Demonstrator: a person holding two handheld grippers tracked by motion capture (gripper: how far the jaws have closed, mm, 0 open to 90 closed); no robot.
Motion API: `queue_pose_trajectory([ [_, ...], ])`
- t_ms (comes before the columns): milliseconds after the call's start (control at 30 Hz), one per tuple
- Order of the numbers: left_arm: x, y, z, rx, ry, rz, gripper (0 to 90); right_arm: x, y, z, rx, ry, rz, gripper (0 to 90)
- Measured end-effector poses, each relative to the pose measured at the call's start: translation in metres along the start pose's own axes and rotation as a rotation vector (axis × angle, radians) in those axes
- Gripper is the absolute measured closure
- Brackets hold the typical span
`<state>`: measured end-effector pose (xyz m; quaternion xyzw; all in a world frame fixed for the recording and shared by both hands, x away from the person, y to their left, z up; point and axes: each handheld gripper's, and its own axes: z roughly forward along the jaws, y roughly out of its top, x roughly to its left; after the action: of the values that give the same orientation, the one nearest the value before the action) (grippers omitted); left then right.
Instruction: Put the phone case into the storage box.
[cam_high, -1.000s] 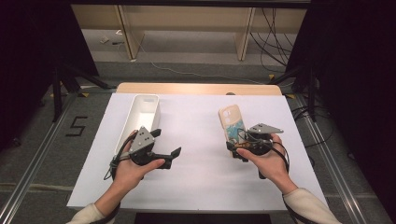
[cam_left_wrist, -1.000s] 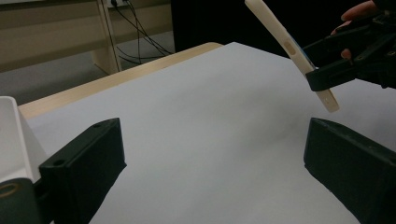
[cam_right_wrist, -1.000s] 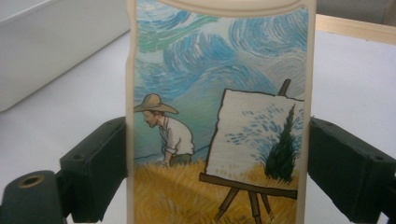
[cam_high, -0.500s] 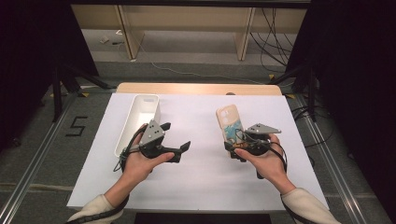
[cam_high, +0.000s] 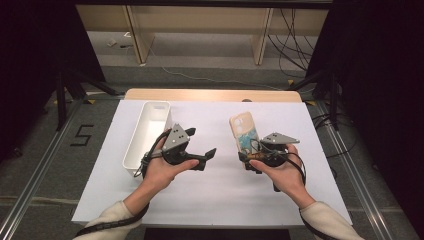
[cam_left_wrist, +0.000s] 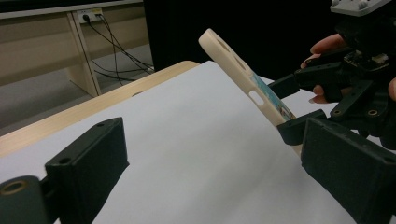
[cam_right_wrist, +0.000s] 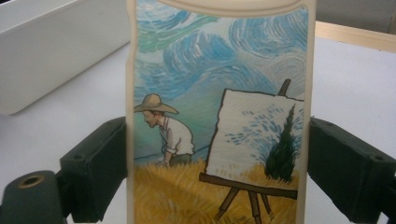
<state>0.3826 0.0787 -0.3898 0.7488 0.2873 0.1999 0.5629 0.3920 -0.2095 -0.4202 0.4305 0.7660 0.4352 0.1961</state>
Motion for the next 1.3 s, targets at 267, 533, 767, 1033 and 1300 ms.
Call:
queue_pose_trajectory([
  [267,-0.002,0.008,0.011,-0.008,-0.014,-0.001,8.0,0.002,0.000,0.000,-0.006,0.011,-0.009,12.1],
  [533,-0.001,0.016,0.017,-0.019,-0.024,-0.003,9.5,0.005,-0.001,0.001,-0.012,0.030,-0.044,12.1],
  [767,0.003,0.020,0.023,-0.005,-0.033,-0.028,13.3,0.008,-0.002,0.002,-0.011,0.061,-0.077,12.1],
  [1033,0.005,0.025,0.031,0.015,-0.054,-0.050,15.1,0.012,-0.003,0.004,-0.009,0.087,-0.124,12.1],
  [1300,0.004,0.032,0.039,0.018,-0.066,-0.067,16.0,0.015,-0.004,0.005,-0.013,0.108,-0.155,12.1],
])
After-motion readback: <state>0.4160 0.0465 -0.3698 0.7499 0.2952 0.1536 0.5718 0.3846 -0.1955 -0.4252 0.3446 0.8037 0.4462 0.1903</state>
